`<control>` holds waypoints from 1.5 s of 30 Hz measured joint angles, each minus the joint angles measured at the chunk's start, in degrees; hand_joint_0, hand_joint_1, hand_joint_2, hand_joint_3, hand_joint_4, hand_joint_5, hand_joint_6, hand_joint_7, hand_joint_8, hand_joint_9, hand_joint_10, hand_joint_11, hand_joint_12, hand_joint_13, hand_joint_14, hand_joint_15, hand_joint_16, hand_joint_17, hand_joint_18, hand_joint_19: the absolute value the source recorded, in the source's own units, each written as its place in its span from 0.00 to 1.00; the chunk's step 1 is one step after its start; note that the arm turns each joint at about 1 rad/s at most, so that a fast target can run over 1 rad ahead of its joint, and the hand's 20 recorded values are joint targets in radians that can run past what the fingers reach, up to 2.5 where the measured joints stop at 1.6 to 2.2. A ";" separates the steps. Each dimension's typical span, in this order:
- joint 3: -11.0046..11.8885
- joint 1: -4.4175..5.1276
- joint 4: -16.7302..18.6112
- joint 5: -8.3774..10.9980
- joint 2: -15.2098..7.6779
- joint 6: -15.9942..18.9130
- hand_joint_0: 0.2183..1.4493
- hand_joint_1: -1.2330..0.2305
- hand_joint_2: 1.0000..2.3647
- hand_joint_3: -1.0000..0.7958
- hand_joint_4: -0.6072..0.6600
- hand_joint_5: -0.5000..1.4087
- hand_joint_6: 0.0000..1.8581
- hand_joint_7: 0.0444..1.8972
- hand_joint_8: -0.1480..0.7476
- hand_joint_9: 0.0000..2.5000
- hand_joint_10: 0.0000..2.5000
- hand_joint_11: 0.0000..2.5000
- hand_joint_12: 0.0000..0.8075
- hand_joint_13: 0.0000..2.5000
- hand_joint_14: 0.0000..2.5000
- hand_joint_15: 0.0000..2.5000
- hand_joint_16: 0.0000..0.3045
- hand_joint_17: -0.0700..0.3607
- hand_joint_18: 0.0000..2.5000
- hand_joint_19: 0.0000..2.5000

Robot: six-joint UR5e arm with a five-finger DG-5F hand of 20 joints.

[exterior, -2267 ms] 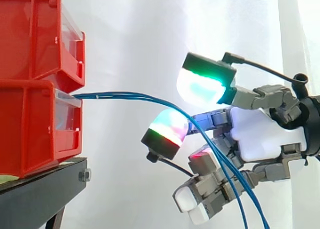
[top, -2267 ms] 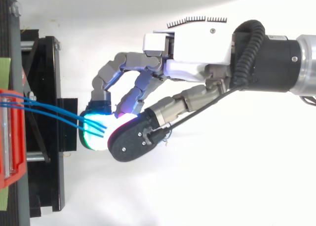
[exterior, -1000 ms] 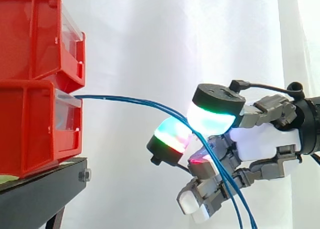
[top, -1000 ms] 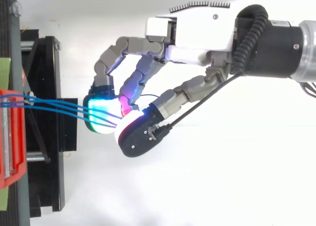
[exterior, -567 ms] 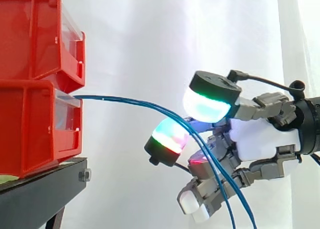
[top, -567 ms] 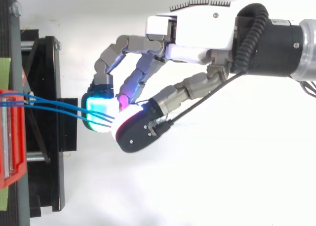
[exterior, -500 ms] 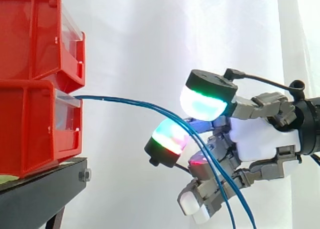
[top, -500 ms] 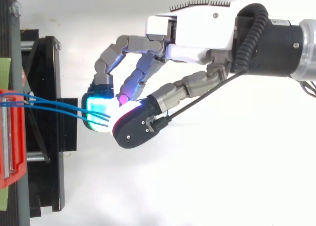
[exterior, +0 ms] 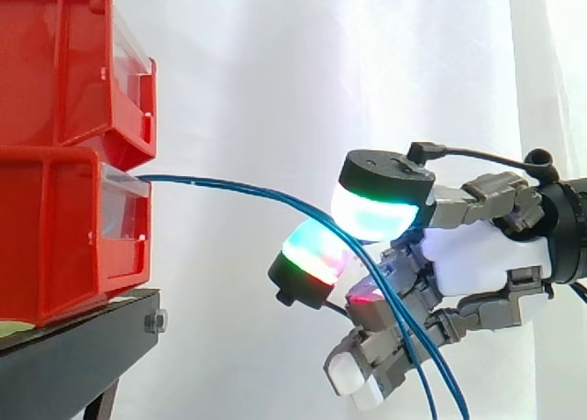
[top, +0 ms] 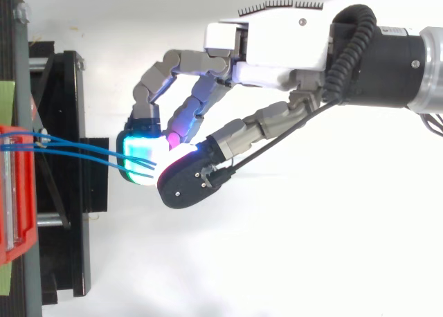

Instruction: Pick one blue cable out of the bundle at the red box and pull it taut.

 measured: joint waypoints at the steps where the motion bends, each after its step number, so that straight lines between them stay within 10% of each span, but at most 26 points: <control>1: 0.00 0.00 0.00 0.00 0.00 0.00 0.47 0.26 0.00 0.28 0.32 0.17 0.52 0.41 0.50 0.42 0.00 0.41 0.42 0.34 0.01 0.16 0.16 0.41 0.27 0.13; 15: 0.00 0.00 0.00 0.00 0.01 0.02 0.21 0.27 0.00 0.28 0.44 0.18 0.51 0.38 0.50 0.44 0.00 0.40 0.46 0.35 0.01 0.17 0.18 0.44 0.28 0.13; 45: -0.02 0.01 -0.01 0.00 -0.01 0.01 0.29 0.45 0.00 0.40 0.47 0.19 0.51 0.43 0.59 0.46 0.00 0.40 0.52 0.34 0.01 0.17 0.21 0.49 0.25 0.16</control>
